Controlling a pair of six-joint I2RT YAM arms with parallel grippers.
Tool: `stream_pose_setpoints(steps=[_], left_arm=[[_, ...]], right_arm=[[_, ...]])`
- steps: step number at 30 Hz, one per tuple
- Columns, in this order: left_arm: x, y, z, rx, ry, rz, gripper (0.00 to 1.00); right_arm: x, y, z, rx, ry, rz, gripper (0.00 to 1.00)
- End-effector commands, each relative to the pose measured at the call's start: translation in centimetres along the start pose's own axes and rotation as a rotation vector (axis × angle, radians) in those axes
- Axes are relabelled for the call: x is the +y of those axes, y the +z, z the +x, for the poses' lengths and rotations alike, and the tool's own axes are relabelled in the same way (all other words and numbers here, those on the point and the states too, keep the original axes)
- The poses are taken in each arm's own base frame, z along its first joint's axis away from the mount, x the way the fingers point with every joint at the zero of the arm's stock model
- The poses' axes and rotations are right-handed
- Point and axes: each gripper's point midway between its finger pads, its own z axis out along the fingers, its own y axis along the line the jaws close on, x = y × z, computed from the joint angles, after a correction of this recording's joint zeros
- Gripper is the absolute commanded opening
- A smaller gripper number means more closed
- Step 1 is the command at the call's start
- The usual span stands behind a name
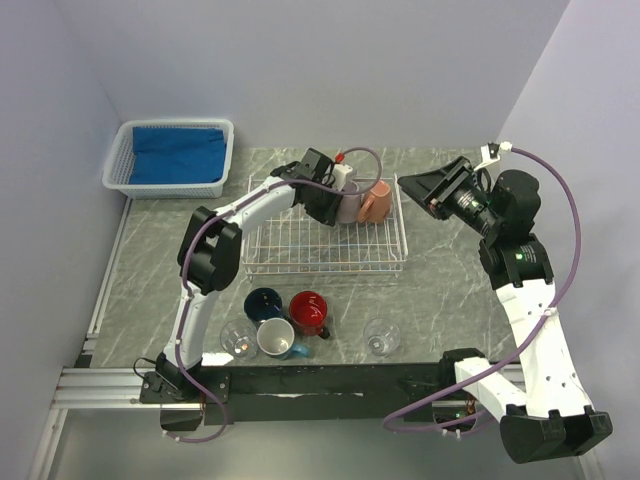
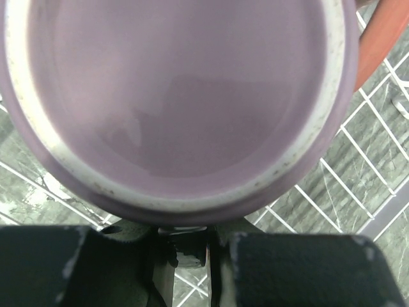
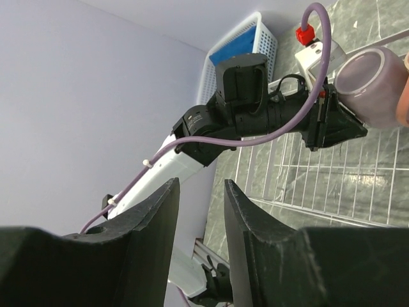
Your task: Load the cups into the dish rack
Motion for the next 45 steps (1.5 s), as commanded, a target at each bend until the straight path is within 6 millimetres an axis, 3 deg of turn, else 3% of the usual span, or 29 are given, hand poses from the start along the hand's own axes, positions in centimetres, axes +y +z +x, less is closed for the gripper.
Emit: stream_pose_setpoints(steps=[1,6,9,13,19,20,25,28,30,31,32,34,37,38,39,41,42,44,45], left_arm=[[-0.5,-0.6,-3.1,-0.094,0.044,0.013,0.01],[0.0,-0.7,-2.7,-0.084,0.041,-0.019,0.04],[0.7,-1.1,-2.1,-0.076,0.037,-0.04,0.1],[1.2,-1.2,-0.8,-0.056,0.026,-0.019,0.36],[1.1,-1.4,-0.1,-0.036,0.037,-0.031,0.57],[1.0,-1.7,-0.3,-0.043,0.041,-0.034,0.65],[0.7,-3.6,-1.7,-0.072,0.056,-0.046,0.7],[-0.4,-6.3,-3.7,-0.115,0.063,-0.026,0.71],[-1.2,-9.3,-5.5,-0.176,0.08,-0.022,0.71],[-1.4,-10.4,-6.0,-0.191,0.086,-0.022,0.74],[-2.0,-12.6,-6.5,-0.216,0.094,-0.024,0.84],[-1.6,-15.2,-7.0,-0.246,0.091,-0.032,0.87],[-0.3,-21.2,-7.9,-0.334,0.035,-0.036,0.88],[0.3,-22.4,-7.3,-0.327,0.001,-0.027,0.88],[2.2,-24.7,-7.7,-0.365,-0.036,-0.048,0.88],[2.6,-27.7,-7.4,-0.399,-0.071,-0.011,0.92],[4.3,-29.2,-6.5,-0.403,-0.108,-0.025,0.95],[4.5,-32.1,-5.8,-0.45,-0.111,-0.023,0.95],[6.0,-32.8,-4.6,-0.452,-0.139,-0.049,0.95]], right_arm=[[0.3,-0.6,0.2,0.004,-0.029,-0.023,0.42],[-0.1,-0.7,0.4,0.016,-0.026,-0.011,0.43],[-0.4,-0.8,0.5,0.019,-0.03,-0.001,0.44],[-0.7,-0.9,0.8,0.029,-0.027,0.005,0.47],[-0.8,-0.7,0.8,0.035,-0.018,0.004,0.49],[-0.6,-0.8,0.8,0.036,-0.019,0.0,0.49],[-0.7,-0.9,0.9,0.039,-0.027,0.008,0.52],[-0.8,-1.0,1.0,0.049,-0.035,0.019,0.54],[-1.4,-1.0,1.1,0.063,-0.045,0.053,0.55],[-1.7,-1.1,1.2,0.068,-0.052,0.071,0.55],[-2.1,-1.1,1.3,0.079,-0.079,0.086,0.56],[-3.5,-1.0,2.0,0.135,-0.08,0.169,0.56],[-6.4,-0.5,5.0,0.295,-0.158,0.36,0.59],[-6.9,-1.0,6.2,0.365,-0.197,0.416,0.61],[-7.4,-0.1,9.4,0.483,-0.246,0.448,0.63],[-9.0,-0.5,11.3,0.571,-0.344,0.572,0.65],[-9.7,-0.1,14.1,0.678,-0.398,0.604,0.67],[-11.1,-0.5,15.4,0.747,-0.478,0.686,0.68],[-11.5,-0.3,16.9,0.801,-0.515,0.704,0.69]])
